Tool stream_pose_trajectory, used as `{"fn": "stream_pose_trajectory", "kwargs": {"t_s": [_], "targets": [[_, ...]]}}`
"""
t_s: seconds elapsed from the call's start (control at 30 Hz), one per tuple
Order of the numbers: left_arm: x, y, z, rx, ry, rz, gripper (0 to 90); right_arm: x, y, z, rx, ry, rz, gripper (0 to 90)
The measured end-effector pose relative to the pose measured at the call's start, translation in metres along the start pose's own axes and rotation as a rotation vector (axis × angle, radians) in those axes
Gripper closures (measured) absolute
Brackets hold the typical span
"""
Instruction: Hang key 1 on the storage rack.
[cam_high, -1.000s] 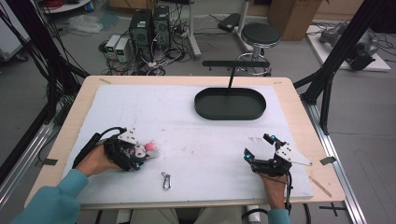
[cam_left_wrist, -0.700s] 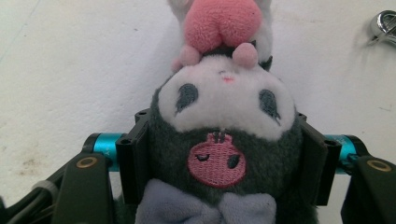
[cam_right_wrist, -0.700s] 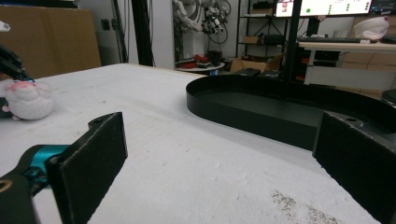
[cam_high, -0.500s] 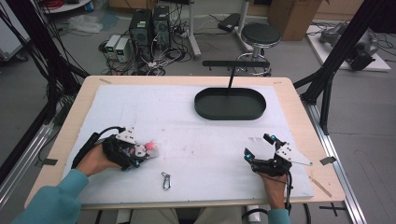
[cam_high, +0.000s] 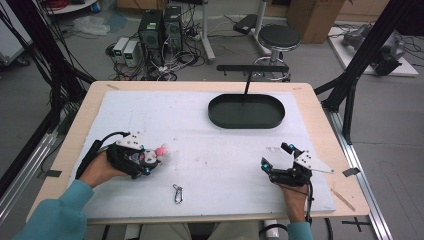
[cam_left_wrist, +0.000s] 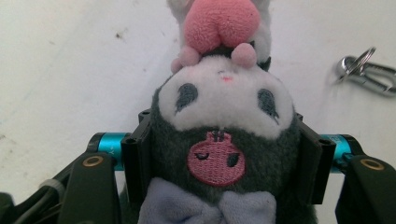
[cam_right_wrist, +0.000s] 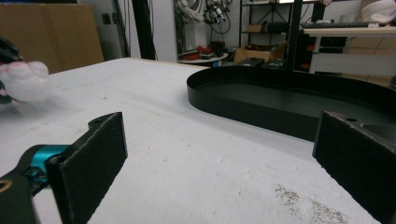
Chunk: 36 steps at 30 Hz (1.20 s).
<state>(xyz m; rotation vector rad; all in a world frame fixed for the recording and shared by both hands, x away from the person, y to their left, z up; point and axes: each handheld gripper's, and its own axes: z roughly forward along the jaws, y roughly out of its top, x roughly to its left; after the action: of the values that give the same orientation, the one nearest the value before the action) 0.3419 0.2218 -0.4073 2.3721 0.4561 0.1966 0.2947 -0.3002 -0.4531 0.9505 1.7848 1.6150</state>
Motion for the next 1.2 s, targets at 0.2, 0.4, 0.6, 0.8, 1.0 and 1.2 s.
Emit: {"fn": "stream_pose_trajectory", "kwargs": {"t_s": [0.2, 0.4, 0.6, 0.8, 1.0, 1.2], "targets": [[0.003, 0.010, -0.008, -0.056, -0.007, 0.005, 36.3, -0.005, 0.005, 0.002, -0.002, -0.005, 0.003, 2.3], [0.005, 0.028, -0.009, -0.119, -0.028, 0.022, 36.3, -0.007, 0.023, 0.004, 0.013, 0.046, -0.010, 2.3], [0.001, 0.049, -0.006, -0.177, -0.072, 0.046, 36.2, -0.005, 0.046, 0.009, 0.032, 0.145, -0.022, 2.3], [-0.003, 0.065, -0.002, -0.200, -0.093, 0.072, 36.2, -0.001, 0.070, 0.020, 0.052, 0.231, -0.061, 2.3], [-0.002, 0.077, 0.000, -0.210, -0.104, 0.088, 36.2, 0.004, 0.094, 0.035, 0.068, 0.330, -0.076, 2.3], [-0.003, 0.093, 0.000, -0.226, -0.127, 0.115, 36.2, 0.008, 0.106, 0.048, 0.106, 0.430, -0.126, 2.4]]}}
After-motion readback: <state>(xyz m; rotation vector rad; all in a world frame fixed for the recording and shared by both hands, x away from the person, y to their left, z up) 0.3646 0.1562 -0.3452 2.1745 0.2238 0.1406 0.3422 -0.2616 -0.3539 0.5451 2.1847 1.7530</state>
